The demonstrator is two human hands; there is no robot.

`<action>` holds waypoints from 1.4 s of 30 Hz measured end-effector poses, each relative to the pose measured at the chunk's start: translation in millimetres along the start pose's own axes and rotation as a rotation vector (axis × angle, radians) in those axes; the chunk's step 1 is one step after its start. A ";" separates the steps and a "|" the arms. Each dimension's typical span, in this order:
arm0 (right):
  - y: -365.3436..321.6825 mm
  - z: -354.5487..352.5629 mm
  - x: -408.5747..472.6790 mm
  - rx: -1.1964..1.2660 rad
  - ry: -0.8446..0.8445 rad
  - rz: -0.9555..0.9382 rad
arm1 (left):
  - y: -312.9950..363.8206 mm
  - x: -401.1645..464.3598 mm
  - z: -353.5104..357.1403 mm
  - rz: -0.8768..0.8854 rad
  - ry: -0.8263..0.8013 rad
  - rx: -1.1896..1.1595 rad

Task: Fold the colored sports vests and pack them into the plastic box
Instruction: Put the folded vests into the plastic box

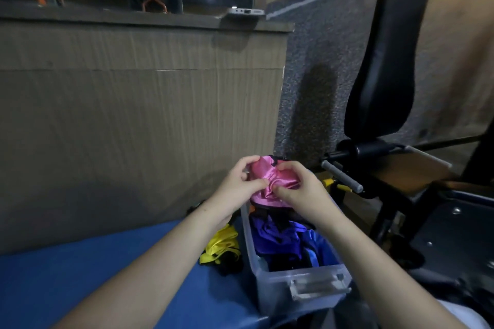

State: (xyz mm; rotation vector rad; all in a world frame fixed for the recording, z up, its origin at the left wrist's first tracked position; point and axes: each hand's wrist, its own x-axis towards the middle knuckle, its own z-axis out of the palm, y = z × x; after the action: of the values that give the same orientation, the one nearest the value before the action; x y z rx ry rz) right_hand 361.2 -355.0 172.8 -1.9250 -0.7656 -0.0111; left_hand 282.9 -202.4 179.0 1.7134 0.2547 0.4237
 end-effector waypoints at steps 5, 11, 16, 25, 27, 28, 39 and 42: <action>14.6 -4.8 21.8 -0.003 -0.010 -0.007 | -7.5 26.1 4.7 0.001 -0.007 0.073; 39.2 -2.8 37.1 -0.214 -0.153 0.129 | -37.4 39.1 -6.9 -0.063 0.066 0.492; 38.5 5.1 25.9 -0.173 -0.137 0.103 | -54.0 28.1 -27.1 -0.074 0.123 0.444; -23.5 43.0 -8.3 -0.068 -0.180 -0.027 | -56.1 -17.4 -68.7 -0.056 0.192 0.393; -36.5 59.6 -17.4 -0.042 -0.170 -0.036 | -58.9 -31.4 -79.5 -0.062 0.209 0.369; -42.8 68.7 -22.9 -0.040 -0.166 -0.057 | -61.0 -37.9 -85.9 -0.062 0.217 0.360; -19.6 171.9 -72.9 -0.095 -0.073 0.035 | -123.0 -83.6 -132.9 -0.198 0.205 0.267; 5.2 188.1 -71.2 -0.096 -0.042 0.116 | -146.0 -77.0 -131.1 -0.233 0.179 0.244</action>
State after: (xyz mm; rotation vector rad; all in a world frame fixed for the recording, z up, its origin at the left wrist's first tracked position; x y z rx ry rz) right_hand 247.5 -238.5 54.7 -2.0637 -0.6908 0.0645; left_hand 168.2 -88.2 44.0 1.8580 0.6524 0.3852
